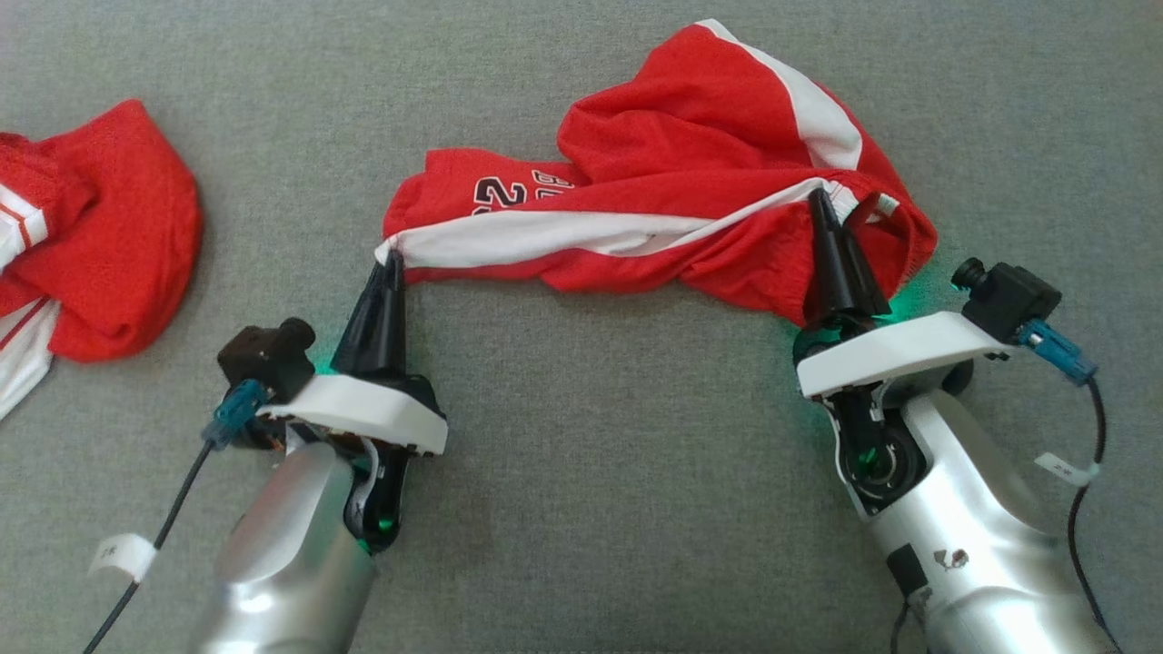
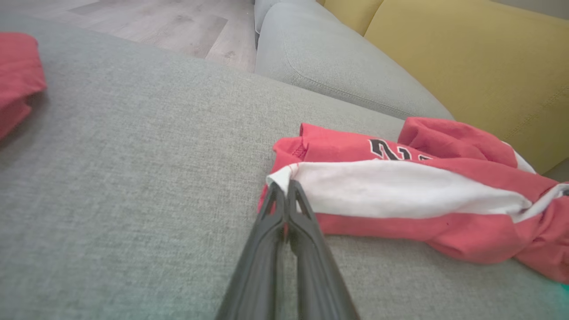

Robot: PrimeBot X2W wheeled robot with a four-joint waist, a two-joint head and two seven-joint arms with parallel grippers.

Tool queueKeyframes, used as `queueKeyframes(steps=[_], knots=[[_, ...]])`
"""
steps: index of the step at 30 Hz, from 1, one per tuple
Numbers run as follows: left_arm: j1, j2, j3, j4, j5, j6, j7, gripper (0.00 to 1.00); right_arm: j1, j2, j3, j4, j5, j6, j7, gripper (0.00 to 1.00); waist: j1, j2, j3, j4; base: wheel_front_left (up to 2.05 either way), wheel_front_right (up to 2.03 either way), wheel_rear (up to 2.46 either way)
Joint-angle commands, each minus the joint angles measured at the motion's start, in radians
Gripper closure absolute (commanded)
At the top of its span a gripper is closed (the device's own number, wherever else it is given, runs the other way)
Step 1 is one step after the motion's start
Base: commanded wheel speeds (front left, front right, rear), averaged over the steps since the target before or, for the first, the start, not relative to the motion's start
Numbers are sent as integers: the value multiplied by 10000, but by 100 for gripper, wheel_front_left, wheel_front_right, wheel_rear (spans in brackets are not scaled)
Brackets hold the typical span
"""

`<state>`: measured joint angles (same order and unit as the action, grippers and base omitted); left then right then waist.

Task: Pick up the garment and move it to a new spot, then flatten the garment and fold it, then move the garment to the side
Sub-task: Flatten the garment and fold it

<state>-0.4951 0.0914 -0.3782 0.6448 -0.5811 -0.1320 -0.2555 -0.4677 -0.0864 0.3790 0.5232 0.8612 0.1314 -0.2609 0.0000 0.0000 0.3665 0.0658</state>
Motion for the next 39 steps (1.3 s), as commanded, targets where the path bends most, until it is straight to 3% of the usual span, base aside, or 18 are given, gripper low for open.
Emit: queueKeyframes(steps=[1, 10, 17, 23, 32, 39], knots=[[-310, 283, 274, -325, 11, 14, -63, 100, 79, 14, 153, 81, 56, -7, -9, 100, 0, 0, -5, 6, 0, 0, 0], [54, 430, 1244, -2438, 1168, 14, -63, 100, -37, -408, 318, -592, -284, -7, -9, 100, 0, 0, -843, -77, 0, 0, 0], [232, 1140, 1602, -4129, 1728, 14, -63, 100, -479, -1375, 682, -1642, 93, -7, 51, 100, 0, 0, -2370, -332, 0, 0, 0], [116, 1858, 1646, -4980, 2024, 14, -63, 100, -833, -2200, 907, -2850, 561, -7, 734, 100, 0, 0, -3741, -496, 0, 0, 0], [-934, 2609, 1729, -5227, 2255, 14, -37, 100, -1412, -2865, 395, -4123, 1068, -7, 2190, 100, 0, 0, -4168, -420, 0, 0, 0], [-1749, 2607, 1525, -4150, 2231, 74, 542, 100, -1989, -2927, 398, -3664, 955, -7, 3277, 100, 0, 0, -3521, -284, 0, 0, 0]])
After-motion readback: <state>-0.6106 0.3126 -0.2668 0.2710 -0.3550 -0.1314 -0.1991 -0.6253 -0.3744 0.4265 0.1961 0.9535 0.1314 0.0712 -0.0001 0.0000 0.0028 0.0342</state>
